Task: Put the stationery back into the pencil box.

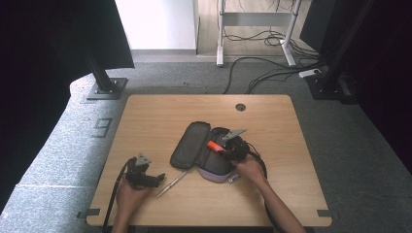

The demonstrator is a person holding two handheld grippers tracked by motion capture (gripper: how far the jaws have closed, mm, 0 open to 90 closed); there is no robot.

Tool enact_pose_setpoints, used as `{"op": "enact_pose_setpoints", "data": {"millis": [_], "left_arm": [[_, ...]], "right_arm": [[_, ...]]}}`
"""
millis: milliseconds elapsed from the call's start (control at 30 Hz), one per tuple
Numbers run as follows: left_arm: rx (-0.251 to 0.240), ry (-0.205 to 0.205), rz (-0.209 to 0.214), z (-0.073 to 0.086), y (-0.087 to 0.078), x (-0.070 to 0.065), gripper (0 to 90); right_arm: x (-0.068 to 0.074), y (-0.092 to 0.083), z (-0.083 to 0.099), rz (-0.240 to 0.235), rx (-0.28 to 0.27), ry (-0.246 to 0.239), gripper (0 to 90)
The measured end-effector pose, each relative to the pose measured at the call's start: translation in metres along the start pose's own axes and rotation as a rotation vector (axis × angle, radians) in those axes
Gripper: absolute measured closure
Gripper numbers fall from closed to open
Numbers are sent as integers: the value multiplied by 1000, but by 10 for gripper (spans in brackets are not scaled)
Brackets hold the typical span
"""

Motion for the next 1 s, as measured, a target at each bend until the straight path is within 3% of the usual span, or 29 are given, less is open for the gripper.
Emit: {"op": "enact_pose_setpoints", "data": {"millis": [100, 533, 1000], "left_arm": [[0, 0, 0, 0, 0, 0, 14], [0, 0, 0, 0, 0, 0, 14], [0, 0, 0, 0, 0, 0, 14]], "right_arm": [[0, 0, 0, -2, 4, 0, 641], [1, -7, -8, -7, -28, 3, 350], [8, -23, -9, -27, -38, -21, 287]]}}
Point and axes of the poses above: each handheld gripper's, and its own axes: y roughly forward along the jaws, z roughly out of its underside, x roughly to its left, the point moved 7 cm from there along y, roughly forward along the jaws, and after that the axes turned 7 degrees about y, right-handed, at the moved point
